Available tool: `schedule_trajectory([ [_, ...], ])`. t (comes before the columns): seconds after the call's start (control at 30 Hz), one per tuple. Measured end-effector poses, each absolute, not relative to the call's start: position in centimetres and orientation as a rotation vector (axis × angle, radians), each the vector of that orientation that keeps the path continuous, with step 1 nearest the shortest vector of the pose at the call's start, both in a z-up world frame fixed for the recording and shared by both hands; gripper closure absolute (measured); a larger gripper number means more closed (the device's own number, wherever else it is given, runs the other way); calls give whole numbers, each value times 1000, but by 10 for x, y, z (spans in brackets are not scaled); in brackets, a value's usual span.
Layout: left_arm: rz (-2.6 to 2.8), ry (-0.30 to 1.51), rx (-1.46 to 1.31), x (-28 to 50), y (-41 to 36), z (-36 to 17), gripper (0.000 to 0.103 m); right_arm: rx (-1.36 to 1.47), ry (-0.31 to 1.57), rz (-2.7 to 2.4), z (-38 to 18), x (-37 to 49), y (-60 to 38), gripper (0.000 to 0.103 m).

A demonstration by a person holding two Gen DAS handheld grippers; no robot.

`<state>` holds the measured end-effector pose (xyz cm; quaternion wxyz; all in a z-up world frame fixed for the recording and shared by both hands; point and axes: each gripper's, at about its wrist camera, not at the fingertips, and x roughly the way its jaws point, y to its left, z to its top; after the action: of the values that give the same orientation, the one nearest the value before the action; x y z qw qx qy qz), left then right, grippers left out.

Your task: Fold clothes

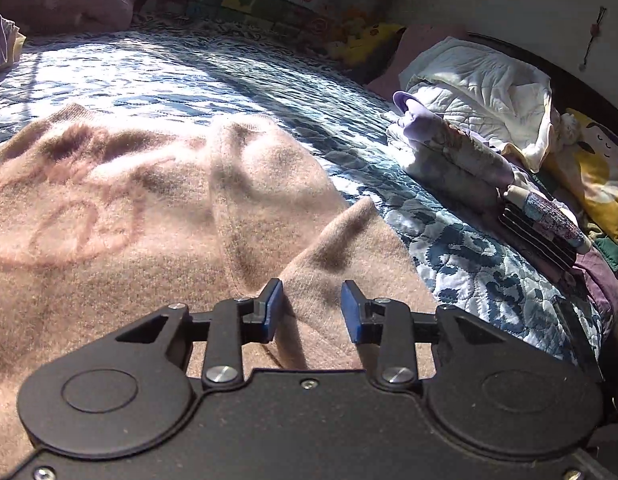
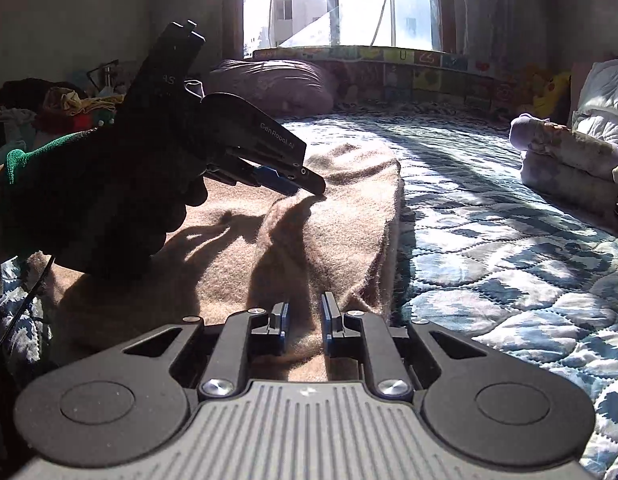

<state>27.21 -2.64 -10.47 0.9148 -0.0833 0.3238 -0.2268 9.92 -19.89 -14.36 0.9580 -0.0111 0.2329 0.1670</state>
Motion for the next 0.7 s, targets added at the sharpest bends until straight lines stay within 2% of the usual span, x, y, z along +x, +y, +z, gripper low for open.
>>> schedule_trajectory([
  [0.2,-547,536,-66,258,-44,-83,77,-7,453,338,-148,95,-198,86],
  [0.3,-516,617,-1,272,-56,-102,76,-3,454,339,-147,95,-198,86],
  [0.43,-502,698,-94,292,-47,-115,73,20,464,350,-148,97,-201,85],
  [0.7,-478,687,-36,287,-56,-113,74,13,459,343,-150,97,-198,85],
])
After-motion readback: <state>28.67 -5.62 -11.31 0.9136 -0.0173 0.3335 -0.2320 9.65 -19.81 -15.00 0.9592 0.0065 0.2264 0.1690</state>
